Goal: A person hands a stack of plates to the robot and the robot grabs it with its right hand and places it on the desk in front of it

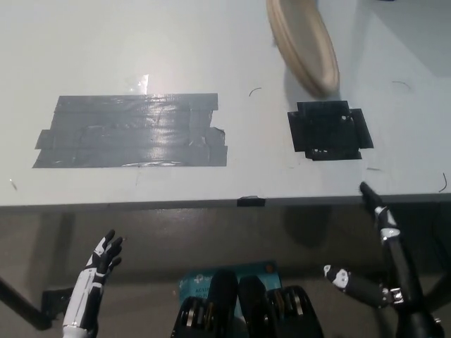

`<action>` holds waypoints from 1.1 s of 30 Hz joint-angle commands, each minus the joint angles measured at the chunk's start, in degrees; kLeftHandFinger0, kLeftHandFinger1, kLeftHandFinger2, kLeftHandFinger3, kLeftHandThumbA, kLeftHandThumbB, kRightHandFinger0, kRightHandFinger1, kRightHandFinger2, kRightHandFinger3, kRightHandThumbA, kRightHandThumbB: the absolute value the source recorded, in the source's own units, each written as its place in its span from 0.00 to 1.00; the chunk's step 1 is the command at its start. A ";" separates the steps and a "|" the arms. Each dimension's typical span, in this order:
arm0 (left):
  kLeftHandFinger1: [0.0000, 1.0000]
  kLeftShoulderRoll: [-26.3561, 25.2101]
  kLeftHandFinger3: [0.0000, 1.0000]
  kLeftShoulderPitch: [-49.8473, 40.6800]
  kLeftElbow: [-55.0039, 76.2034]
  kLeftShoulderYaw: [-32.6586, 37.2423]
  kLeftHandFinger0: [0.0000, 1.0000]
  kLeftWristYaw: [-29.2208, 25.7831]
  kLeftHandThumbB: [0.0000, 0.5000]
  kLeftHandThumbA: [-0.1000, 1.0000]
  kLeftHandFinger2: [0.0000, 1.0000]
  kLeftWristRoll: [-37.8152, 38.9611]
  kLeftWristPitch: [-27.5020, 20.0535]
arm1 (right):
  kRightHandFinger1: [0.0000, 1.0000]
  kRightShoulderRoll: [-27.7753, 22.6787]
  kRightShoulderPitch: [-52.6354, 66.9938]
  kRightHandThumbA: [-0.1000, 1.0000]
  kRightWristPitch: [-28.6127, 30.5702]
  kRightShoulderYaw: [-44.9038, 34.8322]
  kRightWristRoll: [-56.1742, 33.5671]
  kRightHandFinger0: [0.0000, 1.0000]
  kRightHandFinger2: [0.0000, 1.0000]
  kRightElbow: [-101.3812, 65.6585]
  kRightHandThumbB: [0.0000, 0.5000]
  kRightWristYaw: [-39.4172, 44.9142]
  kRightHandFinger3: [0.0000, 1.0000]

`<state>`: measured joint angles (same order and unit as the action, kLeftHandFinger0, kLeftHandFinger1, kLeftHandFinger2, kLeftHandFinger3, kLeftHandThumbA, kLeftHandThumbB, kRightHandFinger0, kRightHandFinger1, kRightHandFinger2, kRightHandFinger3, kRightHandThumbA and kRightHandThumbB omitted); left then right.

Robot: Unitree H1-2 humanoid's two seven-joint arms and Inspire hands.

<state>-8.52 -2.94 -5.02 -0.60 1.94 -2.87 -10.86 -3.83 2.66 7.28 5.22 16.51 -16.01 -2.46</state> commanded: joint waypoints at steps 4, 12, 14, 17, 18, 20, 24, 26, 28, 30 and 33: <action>1.00 -0.35 1.00 -1.08 1.44 0.10 1.00 0.19 0.42 1.00 1.00 -0.45 -1.87 | 1.00 0.64 -12.20 0.92 3.53 -2.63 22.73 1.00 1.00 -12.06 0.65 -7.22 1.00; 1.00 -0.30 1.00 -0.79 1.28 -0.04 1.00 0.10 0.43 1.00 1.00 -0.33 -1.76 | 1.00 0.51 -20.56 0.97 -1.62 -2.24 25.40 1.00 1.00 -8.71 0.72 -5.77 1.00; 1.00 -0.16 1.00 -0.93 1.22 0.00 1.00 -0.01 0.44 1.00 1.00 -0.44 -1.74 | 1.00 0.22 -22.66 0.95 -2.73 -2.11 25.81 1.00 1.00 -5.87 0.67 -5.59 1.00; 1.00 -0.12 1.00 -0.88 1.11 -0.08 1.00 -0.13 0.44 1.00 1.00 -0.42 -2.08 | 1.00 0.44 -24.76 0.92 -3.49 -2.13 25.79 1.00 1.00 -2.80 0.67 -6.13 1.00; 1.00 -0.13 1.00 -0.80 0.94 -0.08 1.00 -0.08 0.44 1.00 1.00 -0.35 -2.23 | 1.00 0.36 -26.51 0.92 -3.80 -2.09 26.15 1.00 1.00 0.41 0.67 -6.92 1.00; 1.00 -0.15 1.00 -0.68 0.88 -0.10 1.00 -0.04 0.44 1.00 1.00 -0.29 -2.10 | 1.00 -0.03 -28.18 0.93 -3.78 -1.88 27.50 1.00 1.00 3.60 0.65 -8.05 1.00; 1.00 -0.14 1.00 -0.79 1.53 0.06 1.00 -0.15 0.41 1.00 1.00 -0.82 -1.59 | 1.00 -0.75 -32.54 0.97 -4.22 -1.46 29.48 1.00 1.00 12.05 0.69 -10.99 1.00; 1.00 -0.14 1.00 -0.80 1.52 0.11 1.00 -0.11 0.41 1.00 1.00 -0.86 -1.50 | 1.00 -1.07 -34.13 0.99 -4.43 -1.23 29.80 1.00 1.00 15.01 0.70 -11.63 1.00; 1.00 -0.10 1.00 -0.69 1.52 0.04 1.00 -0.15 0.41 1.00 1.00 -0.82 -1.45 | 1.00 -1.26 -35.34 1.00 -4.89 -0.99 30.01 1.00 1.00 17.14 0.72 -12.08 1.00; 1.00 -0.14 1.00 -0.63 1.34 0.03 1.00 -0.10 0.40 1.00 1.00 -0.77 -1.78 | 1.00 -1.47 -36.57 1.00 -5.46 -0.87 30.01 1.00 1.00 19.90 0.76 -12.43 1.00; 1.00 -0.33 1.00 -0.37 1.54 0.18 1.00 0.14 0.42 1.00 1.00 -1.00 -1.25 | 1.00 -1.86 -38.43 1.00 -6.51 -0.70 29.55 1.00 1.00 24.16 0.79 -12.45 1.00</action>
<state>-8.50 -3.57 -4.94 -0.59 1.94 -3.40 -10.91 -4.87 -31.64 2.32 4.20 44.55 5.42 -11.58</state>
